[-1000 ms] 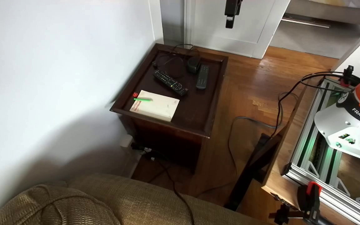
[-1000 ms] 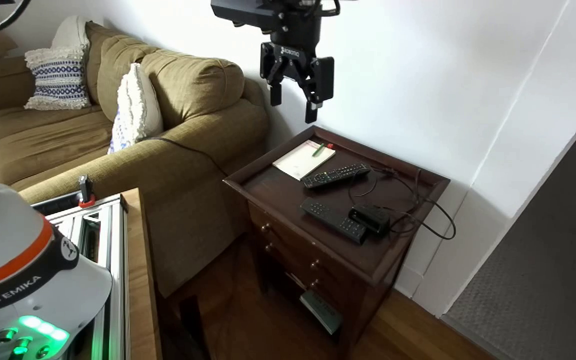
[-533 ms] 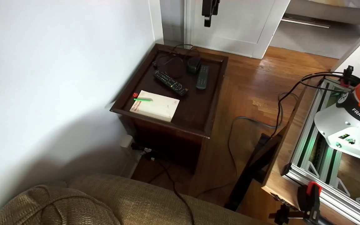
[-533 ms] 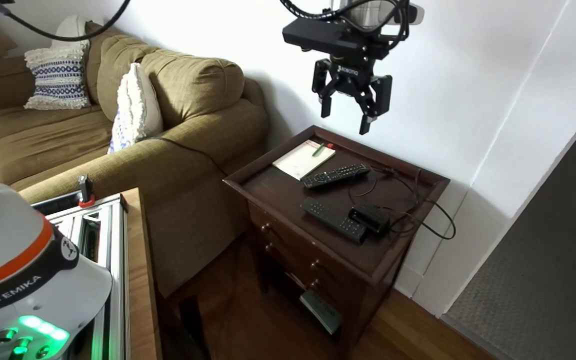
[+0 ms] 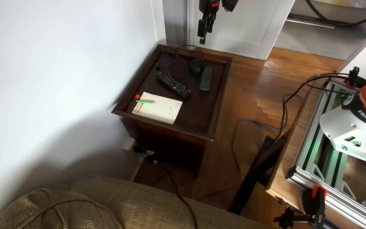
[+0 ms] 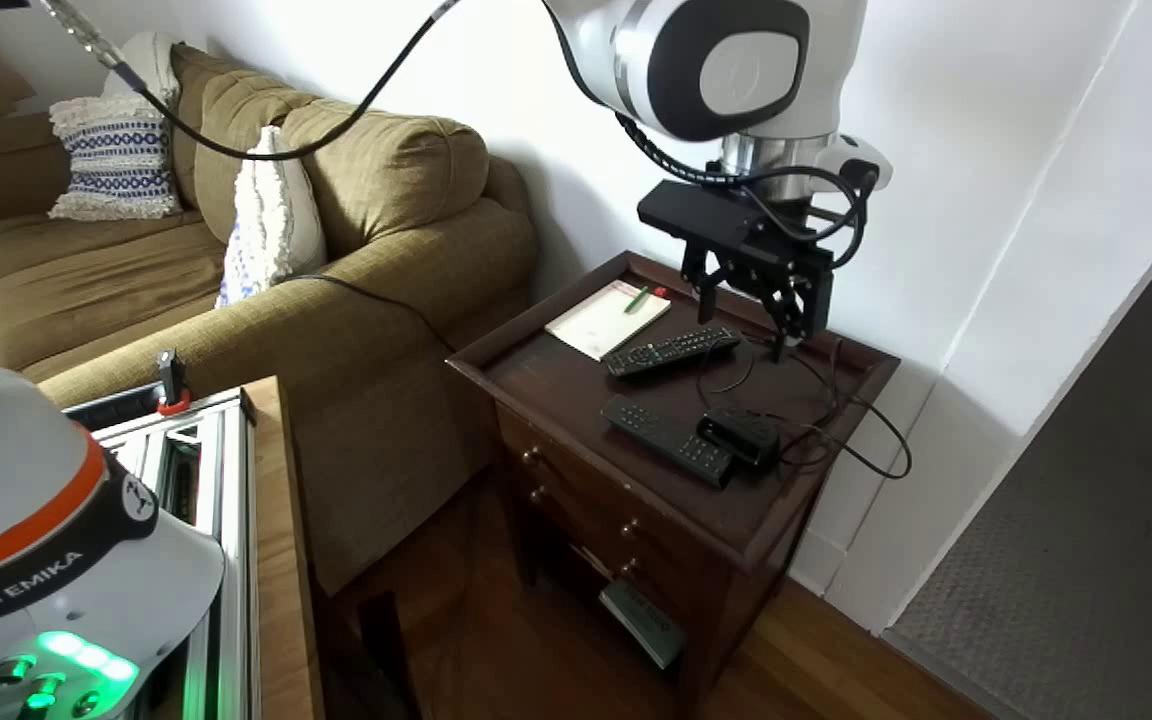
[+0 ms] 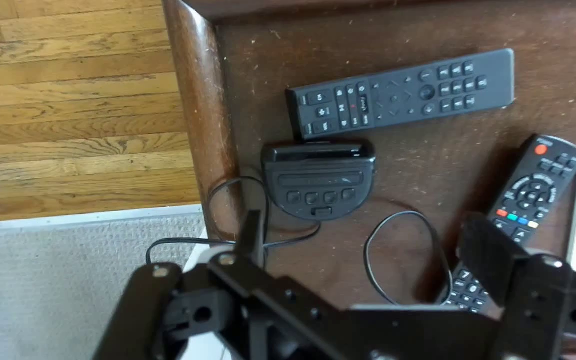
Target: Move the black clock a little to the right
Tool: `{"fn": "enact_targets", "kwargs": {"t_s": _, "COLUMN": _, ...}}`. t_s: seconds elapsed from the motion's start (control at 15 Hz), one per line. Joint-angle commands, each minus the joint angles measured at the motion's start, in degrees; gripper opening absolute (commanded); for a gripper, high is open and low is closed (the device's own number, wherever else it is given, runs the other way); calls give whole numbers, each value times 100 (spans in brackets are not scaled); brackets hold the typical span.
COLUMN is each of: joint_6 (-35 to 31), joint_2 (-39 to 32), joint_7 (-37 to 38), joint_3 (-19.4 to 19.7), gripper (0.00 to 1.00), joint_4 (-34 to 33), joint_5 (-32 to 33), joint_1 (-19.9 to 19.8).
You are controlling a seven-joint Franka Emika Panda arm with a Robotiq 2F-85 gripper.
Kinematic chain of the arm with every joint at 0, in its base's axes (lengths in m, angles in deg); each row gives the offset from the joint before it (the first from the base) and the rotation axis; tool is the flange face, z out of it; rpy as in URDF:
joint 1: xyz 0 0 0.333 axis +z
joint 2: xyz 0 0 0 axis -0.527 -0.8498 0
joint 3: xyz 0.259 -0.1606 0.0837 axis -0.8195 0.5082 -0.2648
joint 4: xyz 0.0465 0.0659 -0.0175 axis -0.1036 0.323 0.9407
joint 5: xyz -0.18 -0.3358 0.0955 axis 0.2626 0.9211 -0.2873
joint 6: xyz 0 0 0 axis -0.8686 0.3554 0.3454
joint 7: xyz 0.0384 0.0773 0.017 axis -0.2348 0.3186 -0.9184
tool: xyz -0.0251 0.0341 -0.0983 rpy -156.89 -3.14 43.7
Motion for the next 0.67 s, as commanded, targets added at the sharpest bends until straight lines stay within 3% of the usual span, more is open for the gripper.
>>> {"fn": "enact_targets", "kwargs": {"t_s": 0.0, "joint_6": -162, "joint_2": -151, "joint_7": 35, "joint_3": -80, "gripper": 100, "joint_4": -38, "joint_5": 50, "joint_1": -111}}
{"fn": "enact_targets", "kwargs": {"t_s": 0.6, "joint_6": -311, "joint_2": -426, "joint_7": 40, "joint_3": -89, "gripper": 100, "joint_4": -237, "joint_5": 54, "joint_1": -167}}
